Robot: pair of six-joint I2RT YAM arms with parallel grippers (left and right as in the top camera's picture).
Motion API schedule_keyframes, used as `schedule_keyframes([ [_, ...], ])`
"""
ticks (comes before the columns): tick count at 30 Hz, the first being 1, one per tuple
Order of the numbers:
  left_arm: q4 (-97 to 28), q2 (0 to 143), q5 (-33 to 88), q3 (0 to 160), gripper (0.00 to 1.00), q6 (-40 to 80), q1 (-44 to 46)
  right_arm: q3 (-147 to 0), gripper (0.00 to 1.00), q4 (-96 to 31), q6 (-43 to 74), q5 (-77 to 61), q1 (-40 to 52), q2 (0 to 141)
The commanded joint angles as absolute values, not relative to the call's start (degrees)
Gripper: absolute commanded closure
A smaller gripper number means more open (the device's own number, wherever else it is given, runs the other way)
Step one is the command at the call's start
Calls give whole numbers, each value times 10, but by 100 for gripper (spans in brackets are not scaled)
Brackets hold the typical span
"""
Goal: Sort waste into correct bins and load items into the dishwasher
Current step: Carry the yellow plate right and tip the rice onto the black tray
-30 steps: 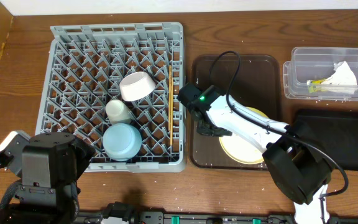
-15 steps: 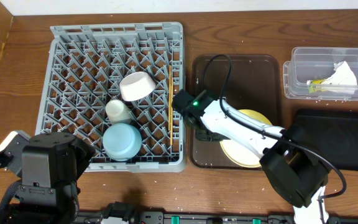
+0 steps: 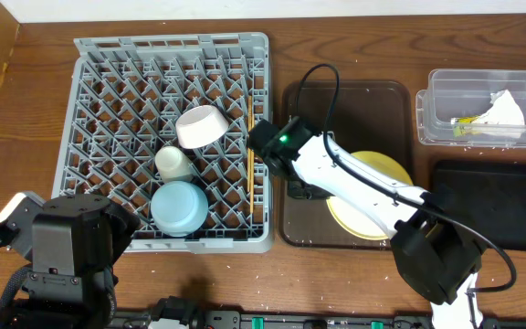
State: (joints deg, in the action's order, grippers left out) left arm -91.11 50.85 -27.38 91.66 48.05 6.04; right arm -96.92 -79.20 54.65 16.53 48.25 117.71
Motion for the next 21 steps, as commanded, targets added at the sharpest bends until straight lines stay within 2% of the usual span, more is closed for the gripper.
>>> schedule_keyframes([
  [1,-913,509,-281,921,2,486,57,-1001,99,-824,548,217,475,1176],
  [10,-913,509,-281,921,2,486,57,-1038,99,-867,557,242,420,1176],
  [21,-913,509,-281,921,2,486,57,-1043,99,-855,531,237,255,1096],
])
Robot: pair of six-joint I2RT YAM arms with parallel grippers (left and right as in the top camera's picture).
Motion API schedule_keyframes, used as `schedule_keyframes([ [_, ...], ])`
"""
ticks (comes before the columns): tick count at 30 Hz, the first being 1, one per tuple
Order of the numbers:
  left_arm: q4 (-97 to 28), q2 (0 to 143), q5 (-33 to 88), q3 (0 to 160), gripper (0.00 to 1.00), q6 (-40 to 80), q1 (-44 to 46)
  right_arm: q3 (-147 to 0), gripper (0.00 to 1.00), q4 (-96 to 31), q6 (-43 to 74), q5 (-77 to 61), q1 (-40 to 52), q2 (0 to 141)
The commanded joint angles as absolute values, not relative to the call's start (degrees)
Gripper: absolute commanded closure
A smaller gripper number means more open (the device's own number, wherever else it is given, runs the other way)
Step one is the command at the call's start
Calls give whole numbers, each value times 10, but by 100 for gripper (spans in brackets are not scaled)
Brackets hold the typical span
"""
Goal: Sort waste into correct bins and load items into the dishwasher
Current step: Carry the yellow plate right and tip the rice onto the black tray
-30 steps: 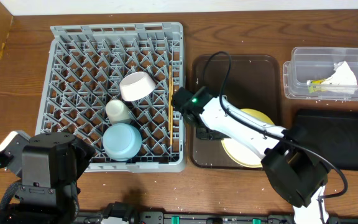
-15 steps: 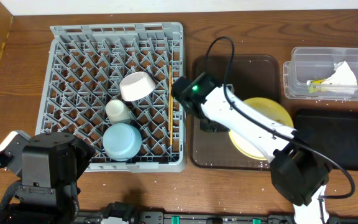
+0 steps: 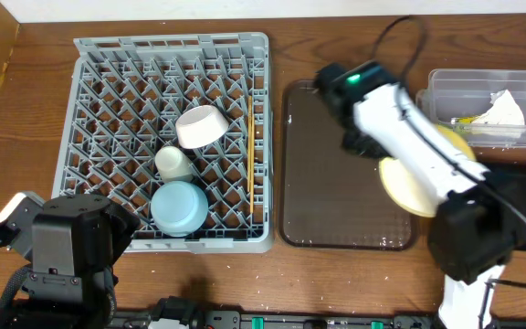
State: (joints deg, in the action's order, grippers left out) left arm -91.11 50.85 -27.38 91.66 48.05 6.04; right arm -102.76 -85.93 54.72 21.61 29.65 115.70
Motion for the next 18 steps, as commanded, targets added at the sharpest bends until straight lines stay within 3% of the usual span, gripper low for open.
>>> schedule_keyframes([
  [1,-913,509,-281,921,2,486,57,-1043,99,-851,521,230,241,1086],
  [18,-913,509,-281,921,2,486,57,-1035,99,-802,384,86,17,1053],
])
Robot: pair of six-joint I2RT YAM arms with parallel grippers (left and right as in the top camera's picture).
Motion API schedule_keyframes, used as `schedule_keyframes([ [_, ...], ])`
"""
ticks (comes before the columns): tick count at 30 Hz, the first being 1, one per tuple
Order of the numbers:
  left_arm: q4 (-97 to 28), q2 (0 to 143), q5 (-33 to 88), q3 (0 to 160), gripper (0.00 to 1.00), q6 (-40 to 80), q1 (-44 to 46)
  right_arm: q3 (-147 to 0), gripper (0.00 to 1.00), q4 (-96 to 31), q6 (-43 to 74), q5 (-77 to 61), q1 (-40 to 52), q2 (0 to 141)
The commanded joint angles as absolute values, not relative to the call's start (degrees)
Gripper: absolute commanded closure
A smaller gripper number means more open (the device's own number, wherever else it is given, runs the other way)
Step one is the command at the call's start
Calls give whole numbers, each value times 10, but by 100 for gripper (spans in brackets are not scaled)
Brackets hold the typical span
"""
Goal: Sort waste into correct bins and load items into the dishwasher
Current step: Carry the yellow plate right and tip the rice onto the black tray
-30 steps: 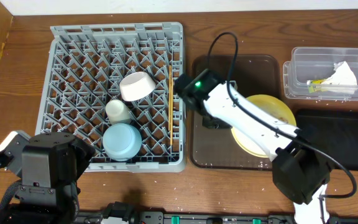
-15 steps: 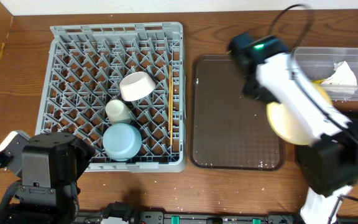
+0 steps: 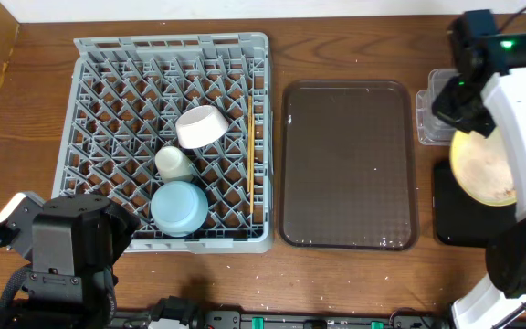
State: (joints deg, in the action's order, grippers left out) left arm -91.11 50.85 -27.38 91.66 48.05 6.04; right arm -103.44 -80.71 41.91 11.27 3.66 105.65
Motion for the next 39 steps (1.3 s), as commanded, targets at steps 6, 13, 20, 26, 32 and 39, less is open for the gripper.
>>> schedule_keyframes([
  [6,-913,509,-281,921,2,486,57,-994,99,-766,363,42,-25,1053],
  [13,-913,509,-281,921,2,486,57,-925,99,-715,341,-30,-66,1053],
  [20,-913,509,-281,921,2,486,57,-919,99,-723,286,-175,-128,1053],
  [26,-913,509,-281,921,2,486,57,-919,99,-740,234,-268,-190,1053],
  [32,-913,509,-281,921,2,486,57,-919,99,-748,183,-367,-249,1053],
  [39,-913,509,-281,921,2,486,57,-919,99,-766,123,-479,-306,1053],
])
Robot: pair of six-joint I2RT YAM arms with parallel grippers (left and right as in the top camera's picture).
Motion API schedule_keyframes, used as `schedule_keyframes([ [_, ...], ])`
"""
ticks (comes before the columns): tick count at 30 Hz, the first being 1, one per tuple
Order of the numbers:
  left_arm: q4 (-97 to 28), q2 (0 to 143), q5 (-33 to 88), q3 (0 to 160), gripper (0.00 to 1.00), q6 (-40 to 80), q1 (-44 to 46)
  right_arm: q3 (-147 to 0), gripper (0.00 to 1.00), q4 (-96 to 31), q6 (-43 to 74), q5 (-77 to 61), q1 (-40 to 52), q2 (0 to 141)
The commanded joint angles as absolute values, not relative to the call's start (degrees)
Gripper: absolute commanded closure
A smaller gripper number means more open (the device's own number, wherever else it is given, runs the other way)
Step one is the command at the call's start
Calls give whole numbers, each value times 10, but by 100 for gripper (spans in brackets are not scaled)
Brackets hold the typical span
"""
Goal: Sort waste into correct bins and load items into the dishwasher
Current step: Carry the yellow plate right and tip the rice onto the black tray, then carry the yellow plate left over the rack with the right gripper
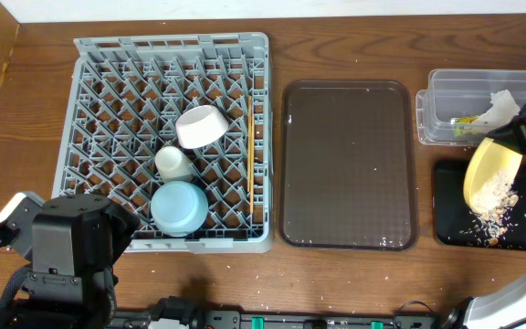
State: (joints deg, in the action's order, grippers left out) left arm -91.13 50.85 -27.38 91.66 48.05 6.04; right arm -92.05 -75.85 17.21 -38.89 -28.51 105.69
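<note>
The yellow plate point(489, 170) hangs tilted on edge over the black bin point(452, 224) at the right. Food crumbs point(495, 212) slide off its lower rim into that bin. My right gripper point(515, 137) is shut on the plate's upper rim, its arm coming in from the right edge. The grey dish rack point(89, 110) at the left holds a white bowl point(200, 125), a cream cup point(173, 163), a blue cup point(179, 206) and yellow chopsticks point(248, 151). My left arm point(62, 245) sits folded at the bottom left, with its fingers hidden.
A brown tray point(350, 164) lies between the rack and the bins, bare apart from a few specks. A clear bin point(455, 105) at the back right holds crumpled paper and wrapper waste. Crumbs are scattered along the table's front edge.
The right gripper has moved a little farther right and tipped the plate from nearly flat onto its edge. Crumbs now fall from it into the black bin.
The yellow plate first lay on the brown tray with my right gripper reaching over it. Then the plate was held above the tray's right side, then level over the black bin. Now it is tilted there, shedding crumbs. The left arm stayed still.
</note>
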Motion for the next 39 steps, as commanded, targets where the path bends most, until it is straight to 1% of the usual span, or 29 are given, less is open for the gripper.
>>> schedule_keyframes([
  [1,-913,509,-281,921,2,486,57,-919,99,-774,113,-495,-313,1053],
  [3,-913,509,-281,921,2,486,57,-919,99,-795,84,-530,-327,1053],
  [9,-913,509,-281,921,2,486,57,-919,99,-840,65,-547,-365,1053],
  [12,-913,509,-281,921,2,486,57,-919,99,-814,64,-542,-381,1053],
  [14,-913,509,-281,921,2,486,57,-919,99,-826,68,-537,-390,1053],
  [16,-913,509,-281,921,2,486,57,-919,99,-866,18,-569,-400,1053],
  [18,-913,509,-281,921,2,486,57,-919,99,-851,15,-571,-408,1053],
  [20,-913,509,-281,921,2,486,57,-919,99,-844,27,-569,-414,1053],
  [23,-913,509,-281,921,2,486,57,-919,99,-868,-7,-586,-423,1053],
  [25,-913,509,-281,921,2,486,57,-919,99,-837,19,-569,-424,1054],
  [26,-913,509,-281,921,2,486,57,-919,99,-848,28,-568,-424,1054],
  [28,-913,509,-281,921,2,486,57,-919,99,-871,-7,-606,-425,1054],
  [29,-913,509,-281,921,2,486,57,-919,99,-864,-13,-615,-425,1054],
  [31,-913,509,-281,921,2,486,57,-919,99,-846,22,-598,-425,1054],
  [33,-913,509,-281,921,2,486,57,-919,99,-887,-2,-620,-425,1054],
  [34,-913,509,-281,921,2,486,57,-919,99,-887,-23,-638,-426,1054],
  [35,-913,509,-281,921,2,486,57,-919,99,-869,-18,-634,-427,1054],
  [36,-913,509,-281,921,2,486,57,-919,99,-847,16,-612,-427,1054],
  [37,-913,509,-281,921,2,486,57,-919,99,-864,27,-603,-427,1054],
  [39,-913,509,-281,921,2,486,57,-919,99,-906,-23,-633,-427,1054],
])
